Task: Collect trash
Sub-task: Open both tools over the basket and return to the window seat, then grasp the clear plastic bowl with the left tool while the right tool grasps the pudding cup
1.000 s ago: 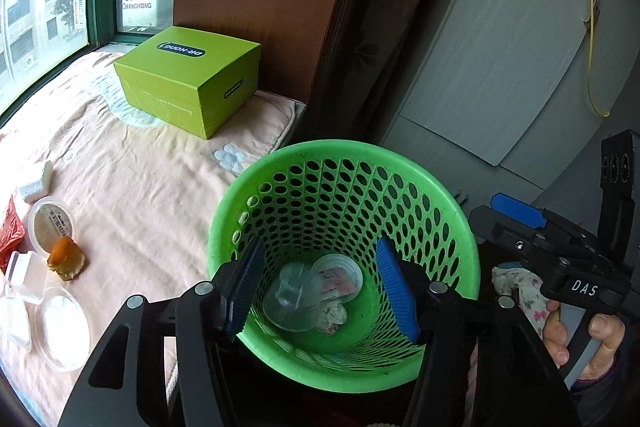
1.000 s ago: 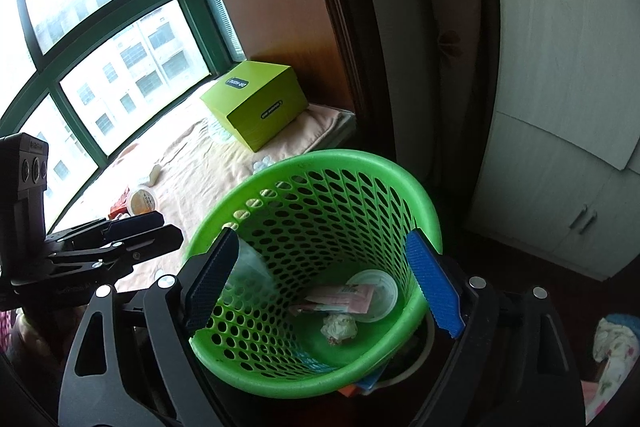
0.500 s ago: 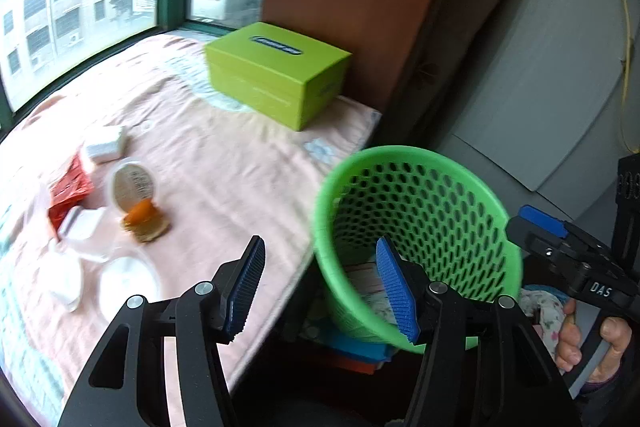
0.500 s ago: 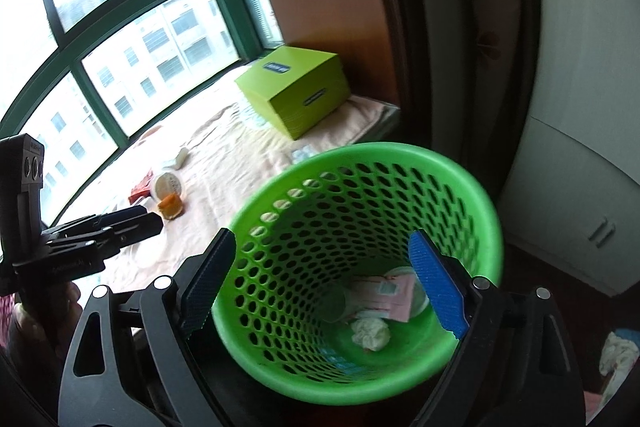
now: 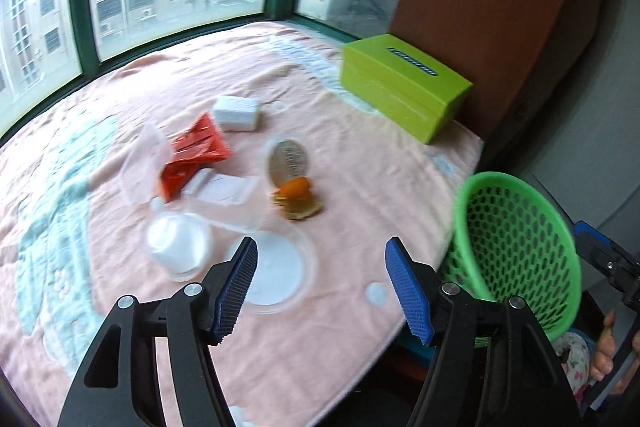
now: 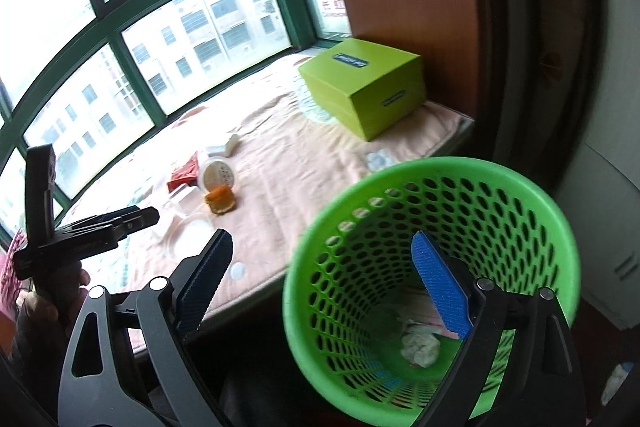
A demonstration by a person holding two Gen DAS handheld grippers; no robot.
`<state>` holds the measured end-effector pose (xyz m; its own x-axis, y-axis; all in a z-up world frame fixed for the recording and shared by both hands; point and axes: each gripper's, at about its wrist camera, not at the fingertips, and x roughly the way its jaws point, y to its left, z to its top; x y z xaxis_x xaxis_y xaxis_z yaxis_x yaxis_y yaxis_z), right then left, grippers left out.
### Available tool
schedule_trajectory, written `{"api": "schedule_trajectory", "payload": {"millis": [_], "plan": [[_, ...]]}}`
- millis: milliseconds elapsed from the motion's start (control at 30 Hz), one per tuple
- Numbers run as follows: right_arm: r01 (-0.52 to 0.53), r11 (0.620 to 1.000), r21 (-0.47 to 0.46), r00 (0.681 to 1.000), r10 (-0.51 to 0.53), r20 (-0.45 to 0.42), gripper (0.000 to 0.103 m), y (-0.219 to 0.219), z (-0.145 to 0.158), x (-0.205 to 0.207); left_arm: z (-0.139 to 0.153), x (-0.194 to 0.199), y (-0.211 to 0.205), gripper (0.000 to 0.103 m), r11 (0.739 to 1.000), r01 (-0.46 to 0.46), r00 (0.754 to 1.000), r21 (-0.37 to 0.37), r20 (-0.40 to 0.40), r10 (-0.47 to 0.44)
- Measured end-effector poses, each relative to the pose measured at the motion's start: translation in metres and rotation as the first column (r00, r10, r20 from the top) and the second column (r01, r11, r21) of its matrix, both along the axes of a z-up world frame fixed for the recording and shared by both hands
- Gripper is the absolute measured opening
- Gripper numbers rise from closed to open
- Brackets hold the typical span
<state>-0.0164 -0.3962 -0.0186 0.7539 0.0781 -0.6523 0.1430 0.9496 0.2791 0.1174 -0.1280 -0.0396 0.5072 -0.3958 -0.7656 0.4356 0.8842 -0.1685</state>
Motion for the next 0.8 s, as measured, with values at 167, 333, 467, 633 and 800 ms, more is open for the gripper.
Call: {"api": "schedule_trajectory", "payload": {"millis": [167,333,467,633,800], "plan": [[-0.045,0.999,0.0,0.999,0.045,-0.005,0.09,0.018,0.0,0.017,-0.011,0.017,0.034,0.076,0.996,-0.084,0.997,0.034,0.003,0.084],[-0.078,0.997,0.006,0.997,0.078,-0.008,0.09,0.034,-0.001,0.032,-0.029,0.037,0.061,0.076,0.987,-0.148,0.989,0.067,-0.02,0.15],[-0.104,0.995,0.004,0.994,0.104,-0.016,0.09,0.046,-0.002,0.043,-0.043,0.049,0.074,0.076,0.982,-0.171,0.984,0.076,-0.04,0.175],[-0.128,0.992,0.009,0.991,0.128,-0.028,0.09,0.057,-0.006,0.056,-0.054,0.06,0.077,0.076,0.982,-0.171,0.983,0.082,-0.052,0.175],[-0.148,0.989,0.014,0.988,0.148,-0.042,0.09,0.067,-0.011,0.067,-0.065,0.071,0.082,0.075,0.98,-0.18,0.98,0.081,-0.076,0.186]]}}
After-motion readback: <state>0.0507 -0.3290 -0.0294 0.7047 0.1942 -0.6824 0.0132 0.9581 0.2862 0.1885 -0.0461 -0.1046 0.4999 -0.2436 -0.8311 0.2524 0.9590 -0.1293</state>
